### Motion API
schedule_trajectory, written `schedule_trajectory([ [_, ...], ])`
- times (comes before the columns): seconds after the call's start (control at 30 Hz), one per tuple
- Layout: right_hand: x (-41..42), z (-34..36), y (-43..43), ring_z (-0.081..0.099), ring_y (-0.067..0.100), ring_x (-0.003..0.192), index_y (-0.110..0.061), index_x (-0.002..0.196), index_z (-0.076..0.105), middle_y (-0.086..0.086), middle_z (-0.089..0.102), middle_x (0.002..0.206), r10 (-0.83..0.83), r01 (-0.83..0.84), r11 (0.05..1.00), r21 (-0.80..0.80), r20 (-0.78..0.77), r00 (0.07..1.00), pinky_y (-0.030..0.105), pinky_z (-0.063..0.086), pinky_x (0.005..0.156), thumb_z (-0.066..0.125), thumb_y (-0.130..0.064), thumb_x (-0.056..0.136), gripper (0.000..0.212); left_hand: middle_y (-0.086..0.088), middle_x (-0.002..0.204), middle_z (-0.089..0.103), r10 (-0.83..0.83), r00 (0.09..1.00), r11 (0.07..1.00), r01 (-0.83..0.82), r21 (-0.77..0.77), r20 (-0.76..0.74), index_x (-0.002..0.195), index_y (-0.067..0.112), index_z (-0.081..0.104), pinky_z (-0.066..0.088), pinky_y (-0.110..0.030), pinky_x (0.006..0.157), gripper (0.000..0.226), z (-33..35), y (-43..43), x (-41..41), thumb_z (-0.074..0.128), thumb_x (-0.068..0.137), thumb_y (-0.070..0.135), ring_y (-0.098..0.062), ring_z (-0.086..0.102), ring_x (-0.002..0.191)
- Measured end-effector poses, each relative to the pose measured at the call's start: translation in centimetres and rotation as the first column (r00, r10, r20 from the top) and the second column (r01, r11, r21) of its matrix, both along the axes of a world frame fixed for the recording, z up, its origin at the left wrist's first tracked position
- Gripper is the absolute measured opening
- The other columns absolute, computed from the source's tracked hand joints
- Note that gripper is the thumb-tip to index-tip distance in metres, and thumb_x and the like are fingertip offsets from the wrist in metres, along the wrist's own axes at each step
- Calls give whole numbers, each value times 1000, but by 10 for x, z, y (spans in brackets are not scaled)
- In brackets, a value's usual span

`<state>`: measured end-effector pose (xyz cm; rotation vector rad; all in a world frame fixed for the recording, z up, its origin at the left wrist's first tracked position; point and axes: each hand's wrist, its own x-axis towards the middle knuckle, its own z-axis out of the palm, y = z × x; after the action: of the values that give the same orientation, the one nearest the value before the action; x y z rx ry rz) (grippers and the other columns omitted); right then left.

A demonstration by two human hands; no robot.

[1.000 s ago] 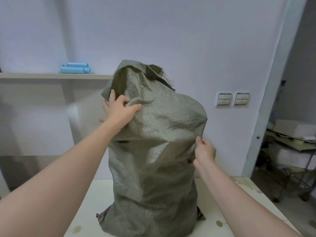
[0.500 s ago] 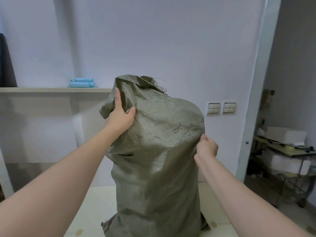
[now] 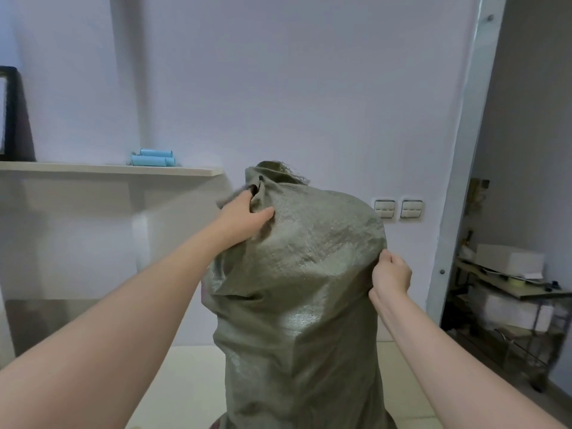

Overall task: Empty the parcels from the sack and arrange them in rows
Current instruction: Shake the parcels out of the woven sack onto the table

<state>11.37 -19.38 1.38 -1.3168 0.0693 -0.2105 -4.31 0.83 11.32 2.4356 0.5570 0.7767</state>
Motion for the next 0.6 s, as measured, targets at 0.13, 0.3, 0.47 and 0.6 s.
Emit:
schedule_trajectory([
  [0.13,-3,1,3,50,18,78,-8,101,55,5,54,90,98,-97,993,-63,9,995,30,40,69,41,-25,103,22,-13,108,59,28,998,1000,-27,-10,62,150,29,10,54,-51,87,68,-3,-7,19,52,97,19,-36,66,87],
  [0.3,-5,-5,7,59,22,85,-13,89,63,2,63,88,135,-131,985,-114,29,990,33,51,77,58,-17,94,9,-14,140,44,80,996,992,-77,104,-29,148,27,40,48,-44,98,55,-7,-2,32,37,97,6,-32,54,112],
  [0.47,-13,-2,9,31,15,63,-15,62,41,-1,39,64,21,-21,1000,-17,57,998,28,24,58,50,-15,99,38,-11,145,49,217,976,969,-218,118,21,141,16,49,43,-44,105,43,-12,6,21,37,100,7,-34,49,129],
  [0.6,-18,20,18,28,15,63,-15,66,42,-2,35,64,31,-24,998,-53,139,990,29,22,58,50,-14,98,33,-9,144,52,276,958,961,-278,15,85,143,20,48,42,-42,105,44,-14,21,2,38,101,13,-35,50,128],
])
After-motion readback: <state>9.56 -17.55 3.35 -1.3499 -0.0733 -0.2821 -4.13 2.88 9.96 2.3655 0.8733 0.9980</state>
